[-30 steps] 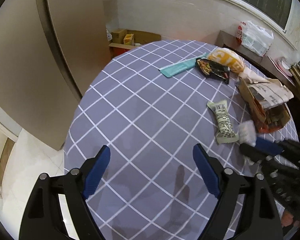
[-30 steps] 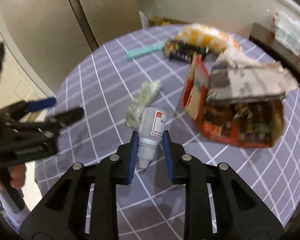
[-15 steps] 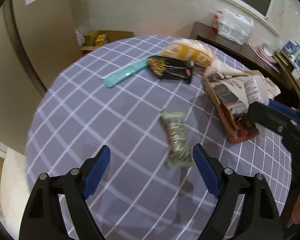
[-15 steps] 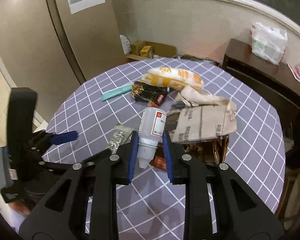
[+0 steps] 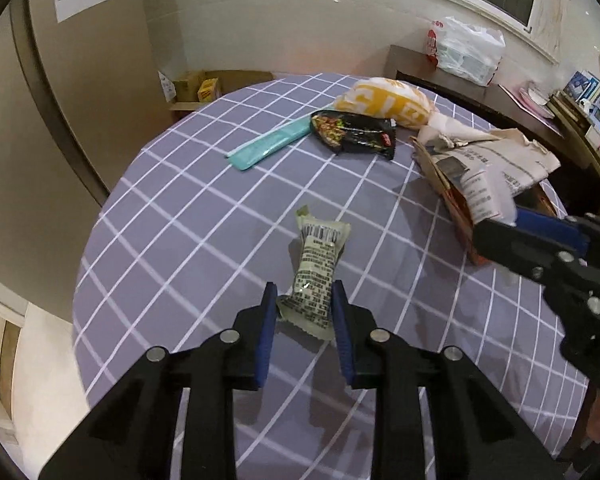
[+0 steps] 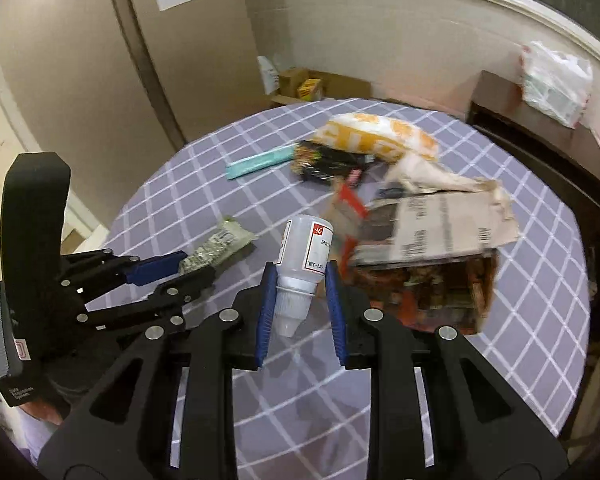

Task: Collect trash
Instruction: 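Carry the packet and bottle over the bucket and open both grippers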

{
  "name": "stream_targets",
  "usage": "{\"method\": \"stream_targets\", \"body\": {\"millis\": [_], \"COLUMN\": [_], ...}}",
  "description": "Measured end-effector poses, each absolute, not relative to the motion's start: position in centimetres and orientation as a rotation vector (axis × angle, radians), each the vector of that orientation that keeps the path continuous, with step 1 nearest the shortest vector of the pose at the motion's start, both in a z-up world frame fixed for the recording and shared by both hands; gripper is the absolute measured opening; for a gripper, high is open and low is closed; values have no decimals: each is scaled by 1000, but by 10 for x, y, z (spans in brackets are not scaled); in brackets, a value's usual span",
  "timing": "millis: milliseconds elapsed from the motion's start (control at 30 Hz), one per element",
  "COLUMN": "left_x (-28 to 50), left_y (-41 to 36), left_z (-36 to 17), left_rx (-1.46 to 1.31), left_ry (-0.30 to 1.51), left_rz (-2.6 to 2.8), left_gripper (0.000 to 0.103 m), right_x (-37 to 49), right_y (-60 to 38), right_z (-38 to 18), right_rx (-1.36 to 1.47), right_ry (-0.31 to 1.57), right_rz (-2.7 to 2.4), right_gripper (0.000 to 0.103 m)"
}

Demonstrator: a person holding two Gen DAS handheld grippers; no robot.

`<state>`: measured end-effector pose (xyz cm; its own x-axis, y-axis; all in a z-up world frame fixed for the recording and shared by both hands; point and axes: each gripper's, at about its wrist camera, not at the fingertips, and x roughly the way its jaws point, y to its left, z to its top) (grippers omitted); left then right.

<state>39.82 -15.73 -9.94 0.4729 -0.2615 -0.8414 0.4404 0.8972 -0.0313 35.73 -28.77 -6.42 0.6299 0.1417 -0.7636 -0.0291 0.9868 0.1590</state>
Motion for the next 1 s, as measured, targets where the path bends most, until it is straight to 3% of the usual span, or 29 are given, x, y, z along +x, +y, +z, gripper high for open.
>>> {"method": "stream_targets", "body": {"millis": [1000], "left_x": [349], "left_y": [75], "left_z": [-93], "left_rx": [35], "left_ry": [976], "left_rz": [-52], "left_gripper": [27], "right_x": [367], "right_y": [-60], "right_z": [-77], "right_rx": [-64], "right_ry": [951], "right_rz": [446], "right_gripper": [25]}}
